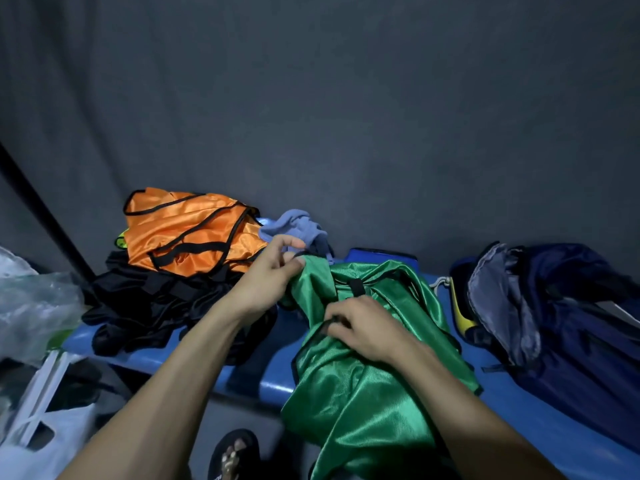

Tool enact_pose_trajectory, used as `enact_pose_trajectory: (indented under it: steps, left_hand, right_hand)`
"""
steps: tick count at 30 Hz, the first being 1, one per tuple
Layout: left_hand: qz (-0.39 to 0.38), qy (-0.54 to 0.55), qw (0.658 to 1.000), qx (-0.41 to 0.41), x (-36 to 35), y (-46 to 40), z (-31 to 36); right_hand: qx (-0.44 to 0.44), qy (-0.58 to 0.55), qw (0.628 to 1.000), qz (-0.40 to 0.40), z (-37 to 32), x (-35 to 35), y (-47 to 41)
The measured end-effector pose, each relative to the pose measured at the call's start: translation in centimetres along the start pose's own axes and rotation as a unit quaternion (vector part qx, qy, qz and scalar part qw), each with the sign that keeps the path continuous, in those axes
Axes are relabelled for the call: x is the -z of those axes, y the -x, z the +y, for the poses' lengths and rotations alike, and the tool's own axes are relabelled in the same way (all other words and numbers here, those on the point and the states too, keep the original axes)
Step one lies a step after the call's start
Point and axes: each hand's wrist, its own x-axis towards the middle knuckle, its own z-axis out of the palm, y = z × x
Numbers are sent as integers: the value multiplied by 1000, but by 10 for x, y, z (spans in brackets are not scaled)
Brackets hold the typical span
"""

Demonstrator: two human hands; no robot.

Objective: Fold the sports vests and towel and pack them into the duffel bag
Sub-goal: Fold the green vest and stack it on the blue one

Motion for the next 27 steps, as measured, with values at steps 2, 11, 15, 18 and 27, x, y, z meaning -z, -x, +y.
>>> enact_pose_trajectory:
  steps: [2, 11, 15, 18, 27]
  left_hand:
    - [23, 88, 996, -14, -1, 5, 18]
    - [-39, 82, 983, -163, 10, 22, 104]
    - [-88, 21, 986, -143, 5, 18, 92]
    - [-160, 32, 975, -147, 1, 20, 87]
    - [-205, 18, 968, -141, -13, 23, 86]
  right_hand:
    - [24, -5, 994, 110, -3, 18, 0]
    - [104, -383, 892, 217, -73, 107, 15]
    - [82, -289, 914, 271, -68, 98, 4]
    - [76, -315, 919, 224, -61, 98, 1]
    - [67, -367, 925, 68, -53, 117, 12]
